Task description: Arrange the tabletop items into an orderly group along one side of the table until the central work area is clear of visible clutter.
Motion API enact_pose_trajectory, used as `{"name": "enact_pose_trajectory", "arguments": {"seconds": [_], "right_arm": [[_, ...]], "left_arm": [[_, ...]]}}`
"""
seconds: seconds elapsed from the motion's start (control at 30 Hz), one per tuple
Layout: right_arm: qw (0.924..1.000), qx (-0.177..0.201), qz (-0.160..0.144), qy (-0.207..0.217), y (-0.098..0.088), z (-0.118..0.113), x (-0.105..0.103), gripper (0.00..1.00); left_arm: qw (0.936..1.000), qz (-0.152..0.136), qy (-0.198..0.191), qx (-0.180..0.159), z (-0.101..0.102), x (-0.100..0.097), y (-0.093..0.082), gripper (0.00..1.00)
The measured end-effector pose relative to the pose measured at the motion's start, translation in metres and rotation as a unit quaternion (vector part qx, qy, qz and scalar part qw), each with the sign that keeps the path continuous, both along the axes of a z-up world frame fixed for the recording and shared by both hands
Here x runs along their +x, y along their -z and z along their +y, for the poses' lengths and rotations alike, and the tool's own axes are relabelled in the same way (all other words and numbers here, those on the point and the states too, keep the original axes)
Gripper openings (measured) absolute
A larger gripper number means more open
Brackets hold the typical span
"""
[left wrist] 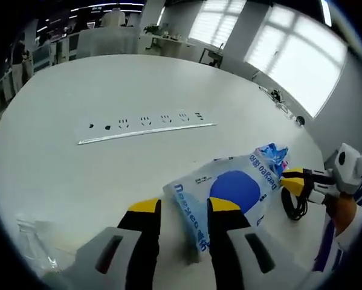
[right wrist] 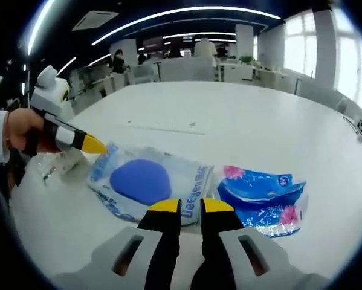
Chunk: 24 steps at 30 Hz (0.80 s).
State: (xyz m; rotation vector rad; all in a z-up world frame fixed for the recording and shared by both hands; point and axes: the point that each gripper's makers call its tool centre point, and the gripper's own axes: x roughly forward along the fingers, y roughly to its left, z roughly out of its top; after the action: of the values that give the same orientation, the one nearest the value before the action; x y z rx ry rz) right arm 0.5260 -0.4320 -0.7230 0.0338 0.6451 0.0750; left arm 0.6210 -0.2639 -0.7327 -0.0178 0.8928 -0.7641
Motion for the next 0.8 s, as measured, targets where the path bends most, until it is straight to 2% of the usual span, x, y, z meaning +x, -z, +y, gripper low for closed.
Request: {"name": "enact_pose_trajectory", "arguments": {"seconds": [0.13,0.33,0.8], "right_arm": [[1.0000,0.001,-0.002,-0.004,-0.004,0.002,0.000,0.14],[1.0000,0.000,-0.003,-0.010,-0.007,0.004,0.001,0.18],[0.9998,0.007,-0.003,-0.017,-0.015,0.008,-0.001,0.29]], "left_arm": [[1.0000,-0.005,0.004,-0.003,0.001,0.000,-0.004,0.34],[0.9998,-0.015,0.009,-0.012,0.002,0.000,-0.013,0.45],[0.9994,-0.026,0.020,-0.013,0.007,-0.001,-0.023,0.57]]}}
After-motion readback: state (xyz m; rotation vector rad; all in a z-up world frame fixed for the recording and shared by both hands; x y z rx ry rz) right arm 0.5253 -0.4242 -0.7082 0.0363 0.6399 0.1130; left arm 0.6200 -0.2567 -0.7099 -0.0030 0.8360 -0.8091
